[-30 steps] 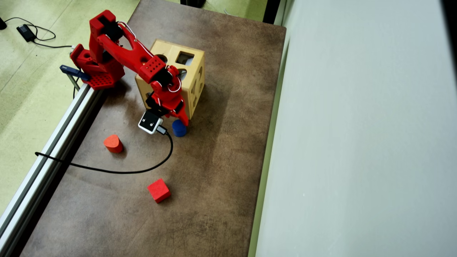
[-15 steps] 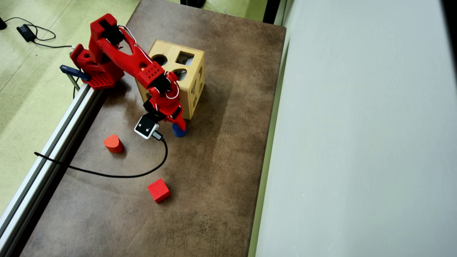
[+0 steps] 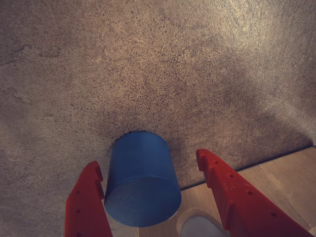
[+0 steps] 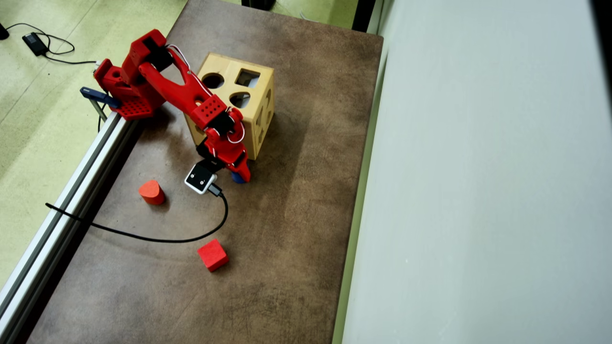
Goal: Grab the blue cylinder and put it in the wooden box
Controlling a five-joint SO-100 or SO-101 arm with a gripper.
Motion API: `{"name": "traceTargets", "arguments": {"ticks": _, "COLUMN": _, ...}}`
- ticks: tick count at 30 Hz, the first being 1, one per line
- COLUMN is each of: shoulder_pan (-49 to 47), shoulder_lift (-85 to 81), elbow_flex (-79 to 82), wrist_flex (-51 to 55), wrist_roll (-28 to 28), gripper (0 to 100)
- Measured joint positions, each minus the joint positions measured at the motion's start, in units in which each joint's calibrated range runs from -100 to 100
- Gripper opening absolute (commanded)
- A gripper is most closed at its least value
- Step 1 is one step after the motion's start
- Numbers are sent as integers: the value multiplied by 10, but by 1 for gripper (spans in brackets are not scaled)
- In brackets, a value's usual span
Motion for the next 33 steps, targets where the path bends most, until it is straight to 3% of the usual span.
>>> {"name": "traceTargets", "arguments": {"ticks": 27, "shoulder_pan": -29, "shoulder_lift": 50, "elbow_flex": -51, "wrist_flex": 0, "wrist_roll": 0, "gripper": 30}}
{"name": "traceTargets", "arguments": {"ticks": 33, "shoulder_pan": -29, "shoulder_lift": 50, "elbow_flex": -51, "wrist_flex": 0, "wrist_roll": 0, "gripper": 18}}
